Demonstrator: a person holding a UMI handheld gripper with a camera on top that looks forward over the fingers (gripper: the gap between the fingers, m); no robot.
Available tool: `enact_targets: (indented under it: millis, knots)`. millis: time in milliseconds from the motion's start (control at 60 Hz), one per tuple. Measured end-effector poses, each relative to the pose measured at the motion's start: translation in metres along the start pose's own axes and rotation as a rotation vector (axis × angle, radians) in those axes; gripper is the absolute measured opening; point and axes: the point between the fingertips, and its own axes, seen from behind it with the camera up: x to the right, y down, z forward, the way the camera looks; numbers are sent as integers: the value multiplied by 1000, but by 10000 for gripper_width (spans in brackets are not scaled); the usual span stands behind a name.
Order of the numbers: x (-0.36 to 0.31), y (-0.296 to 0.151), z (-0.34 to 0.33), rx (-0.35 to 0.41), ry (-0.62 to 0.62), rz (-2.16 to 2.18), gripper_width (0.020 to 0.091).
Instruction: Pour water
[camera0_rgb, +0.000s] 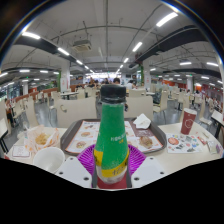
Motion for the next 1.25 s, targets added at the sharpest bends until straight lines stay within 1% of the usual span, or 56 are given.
enact_targets:
  millis: [133,233,267,333,367,383,417,433,467,500,517,583,750,900,1033,1117,1200,1250]
  knots:
    - [-2,1,7,-33,10,-45,387]
    - [-2,1,5,-39,11,-53,386]
    - [-3,2,4,-43,4,-52,417]
    - [-6,4,2,-68,-23,-59,512]
    - [-10,9,-1,-106,-49,-62,556]
    - [-11,12,-3,-133,-61,-58,592]
    - [-14,18,-10,-178,-92,-50,693]
    - [-16,18,-14,-188,-106,-45,767]
    - [-16,15,-24,-191,-117,-38,869]
    - [-14,10,-37,-203,-121,-30,830]
    - [-13,8,-44,-214,-120,-27,827]
    - [-8,1,-74,-251,-119,-25,858]
    - [2,-34,-164,-301,-92,-3,854]
    - [12,-69,-229,-300,-89,-42,854]
    - [18,-87,-270,-287,-151,-81,852]
    - [26,-86,-288,-313,-187,-66,838]
    - [37,-89,-294,-293,-243,-61,835]
    - [43,-85,-296,-305,-264,-54,833]
